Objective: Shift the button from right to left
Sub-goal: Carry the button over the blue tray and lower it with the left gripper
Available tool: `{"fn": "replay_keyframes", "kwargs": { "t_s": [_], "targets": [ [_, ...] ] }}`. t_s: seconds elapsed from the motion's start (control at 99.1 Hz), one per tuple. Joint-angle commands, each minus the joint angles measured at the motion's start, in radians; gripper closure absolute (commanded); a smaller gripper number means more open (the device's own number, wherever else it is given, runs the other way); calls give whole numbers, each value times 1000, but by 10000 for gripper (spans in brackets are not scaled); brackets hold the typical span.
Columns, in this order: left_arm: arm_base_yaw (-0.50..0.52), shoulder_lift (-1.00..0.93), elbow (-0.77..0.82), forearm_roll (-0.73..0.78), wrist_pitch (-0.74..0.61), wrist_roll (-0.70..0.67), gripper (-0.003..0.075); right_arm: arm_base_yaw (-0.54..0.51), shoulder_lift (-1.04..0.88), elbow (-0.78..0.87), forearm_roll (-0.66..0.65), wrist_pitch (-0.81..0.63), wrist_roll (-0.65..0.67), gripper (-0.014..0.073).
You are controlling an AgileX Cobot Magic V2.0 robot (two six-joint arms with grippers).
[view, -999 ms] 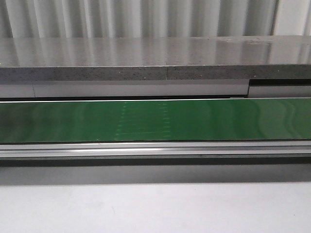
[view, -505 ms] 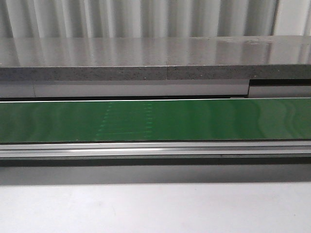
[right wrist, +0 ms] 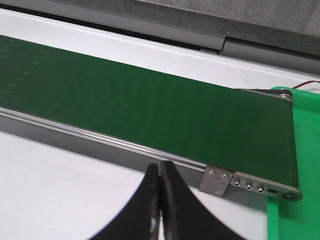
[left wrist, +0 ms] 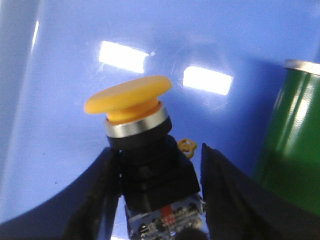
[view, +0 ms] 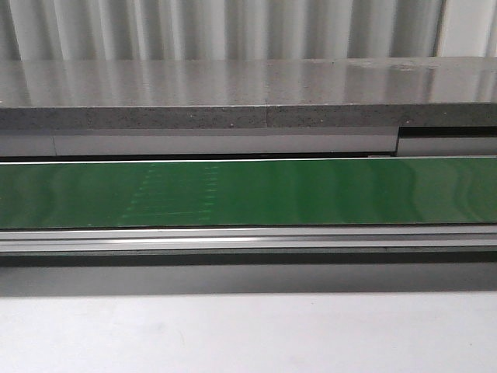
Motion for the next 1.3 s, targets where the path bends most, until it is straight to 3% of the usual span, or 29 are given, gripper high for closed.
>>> {"fn": "replay_keyframes", "kwargs": {
  "t_s": [0.0,0.303,0.374,0.525,0.626,0.848,0.919,1.161,1.292],
  "targets": [
    [3,-7,-25,-5,-27,1,687,2,4,-25,9,-75,-7,660],
    [3,58,-25,19,-44,1,666,2,4,-25,9,-75,-7,660],
    [3,58,-32,32,-44,1,572,2,4,-25,9,-75,-7,660],
    [3,58,-34,32,-47,1,247,2,4,-25,9,-75,-7,660],
    [3,56,-34,32,-61,1,195,2,4,-25,9,-75,-7,660],
    [-3,-23,-34,18,-128,-2,272,2,4,-25,9,-75,-7,660],
    [-14,-71,-31,18,-154,-2,342,2,4,-25,9,-75,-7,660],
    [-98,-254,26,-19,-257,-2,737,2,4,-25,9,-75,-7,660],
    [-167,-349,87,-29,-296,-2,740,2,4,-25,9,-75,-7,660]
  ]
}}
